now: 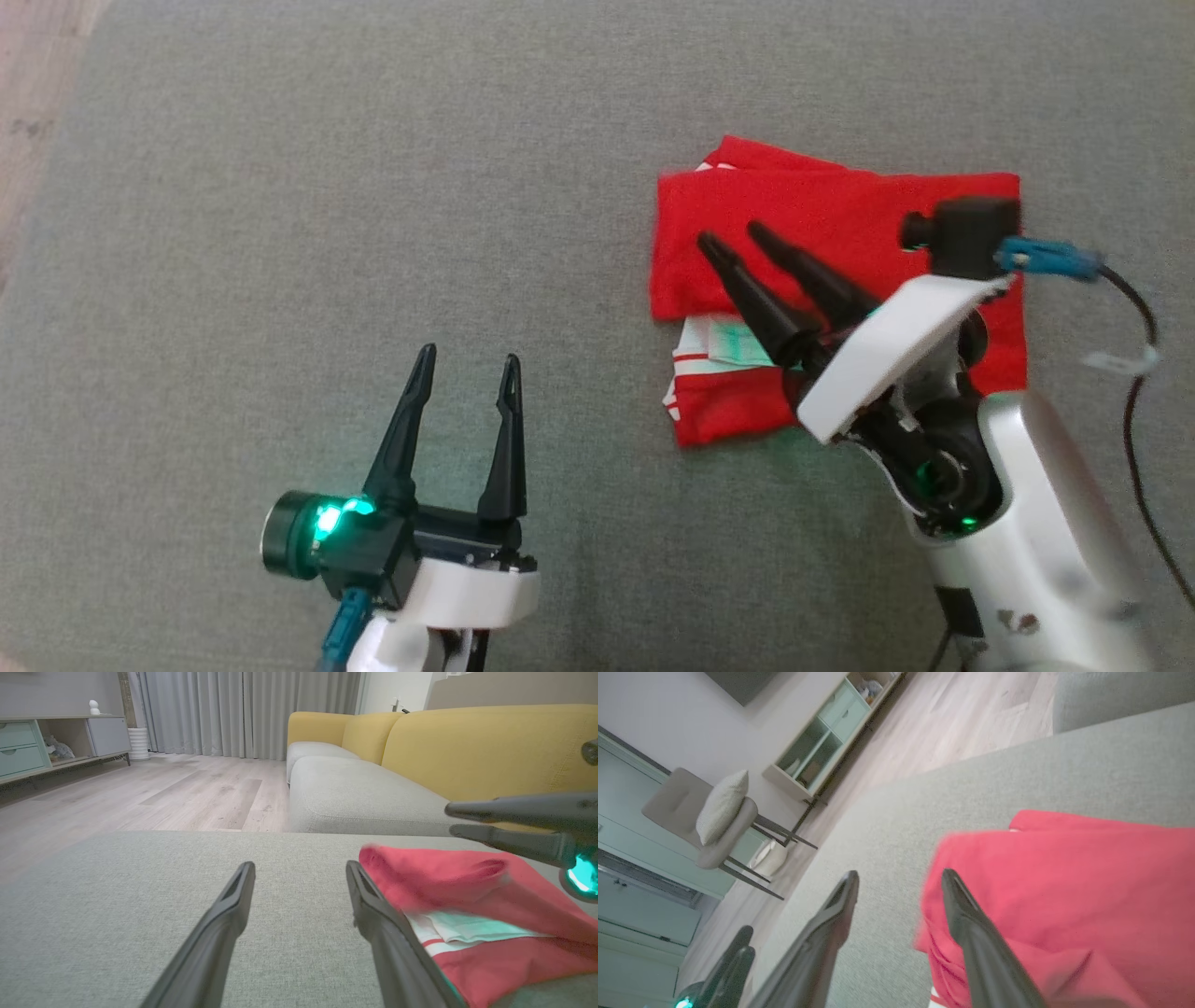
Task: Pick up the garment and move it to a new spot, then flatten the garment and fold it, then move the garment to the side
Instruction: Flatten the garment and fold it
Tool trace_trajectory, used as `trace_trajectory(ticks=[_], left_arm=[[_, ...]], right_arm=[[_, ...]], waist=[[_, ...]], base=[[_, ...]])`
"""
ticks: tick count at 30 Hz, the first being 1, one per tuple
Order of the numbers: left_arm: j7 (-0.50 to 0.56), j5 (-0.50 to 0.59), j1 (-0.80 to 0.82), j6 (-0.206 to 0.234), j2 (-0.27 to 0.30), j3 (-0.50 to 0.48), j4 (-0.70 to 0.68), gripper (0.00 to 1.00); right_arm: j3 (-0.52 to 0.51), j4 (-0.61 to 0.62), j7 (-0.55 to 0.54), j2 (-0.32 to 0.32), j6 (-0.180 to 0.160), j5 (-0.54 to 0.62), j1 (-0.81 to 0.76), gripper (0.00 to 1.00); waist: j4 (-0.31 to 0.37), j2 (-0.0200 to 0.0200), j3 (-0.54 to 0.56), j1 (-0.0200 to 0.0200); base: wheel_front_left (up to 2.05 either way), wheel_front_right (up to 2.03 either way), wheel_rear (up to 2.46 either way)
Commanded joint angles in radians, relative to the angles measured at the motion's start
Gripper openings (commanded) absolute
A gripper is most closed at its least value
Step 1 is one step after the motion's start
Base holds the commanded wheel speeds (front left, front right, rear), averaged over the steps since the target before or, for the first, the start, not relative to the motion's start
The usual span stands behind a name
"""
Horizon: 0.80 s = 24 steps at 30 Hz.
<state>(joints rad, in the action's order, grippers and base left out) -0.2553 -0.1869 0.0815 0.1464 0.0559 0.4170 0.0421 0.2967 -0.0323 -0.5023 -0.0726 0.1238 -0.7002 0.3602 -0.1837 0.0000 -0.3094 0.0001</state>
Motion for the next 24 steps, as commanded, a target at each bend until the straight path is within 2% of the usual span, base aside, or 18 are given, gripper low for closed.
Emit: trace_trajectory(ticks=[1, 4, 7, 9, 13, 16, 19, 23, 24], left_arm=[[-0.006, -0.007, 0.013, 0.001, -0.005, -0.031, -0.027, 1.00], [-0.006, -0.017, 0.000, 0.008, -0.005, -0.039, -0.025, 1.00], [-0.006, -0.020, -0.009, 0.014, -0.005, -0.053, -0.030, 1.00], [-0.006, -0.020, -0.017, 0.014, -0.005, -0.063, -0.031, 1.00], [-0.006, -0.021, -0.039, 0.011, -0.006, -0.085, -0.023, 1.00], [-0.006, -0.028, -0.062, 0.010, -0.006, -0.104, -0.019, 1.00], [-0.006, -0.035, -0.093, 0.002, -0.006, -0.119, -0.009, 1.00], [-0.006, -0.020, -0.145, -0.006, -0.001, -0.139, 0.011, 1.00], [-0.006, -0.008, -0.169, -0.007, 0.003, -0.149, 0.019, 1.00]], right_arm=[[0.015, 0.061, 0.043, 0.021, 0.007, -0.021, 0.010, 1.00], [-0.034, 0.104, 0.133, 0.022, 0.007, -0.026, 0.018, 1.00], [-0.118, 0.148, 0.221, 0.011, 0.007, 0.020, 0.019, 1.00], [-0.174, 0.162, 0.283, -0.011, 0.007, 0.038, 0.004, 1.00], [-0.239, 0.145, 0.435, -0.094, 0.007, 0.080, -0.075, 1.00], [-0.234, 0.093, 0.573, -0.158, 0.007, 0.110, -0.161, 1.00], [-0.173, -0.004, 0.707, -0.227, 0.007, 0.189, -0.251, 1.00], [-0.113, -0.133, 0.761, -0.234, 0.007, 0.286, -0.340, 1.00], [-0.102, -0.145, 0.763, -0.212, 0.007, 0.340, -0.368, 1.00]], waist=[[-0.006, 0.0000, 0.003, -0.0001], [0.002, 0.0000, 0.023, -0.0001], [0.024, 0.0000, 0.051, -0.0001], [0.041, 0.0000, 0.075, -0.0001], [0.070, 0.0000, 0.137, -0.0001], [0.089, 0.0000, 0.182, -0.0001], [0.104, 0.0000, 0.231, -0.0001], [0.121, 0.0000, 0.295, -0.0001], [0.130, 0.0000, 0.314, -0.0001]], base=[[0.00, 0.00, 0.00], [0.00, 0.00, 0.00], [0.00, 0.00, 0.00], [0.00, 0.00, 0.00], [0.00, 0.00, 0.00], [0.00, 0.00, 0.00], [0.00, 0.00, 0.00], [0.00, 0.00, 0.00], [0.00, 0.00, 0.00]])
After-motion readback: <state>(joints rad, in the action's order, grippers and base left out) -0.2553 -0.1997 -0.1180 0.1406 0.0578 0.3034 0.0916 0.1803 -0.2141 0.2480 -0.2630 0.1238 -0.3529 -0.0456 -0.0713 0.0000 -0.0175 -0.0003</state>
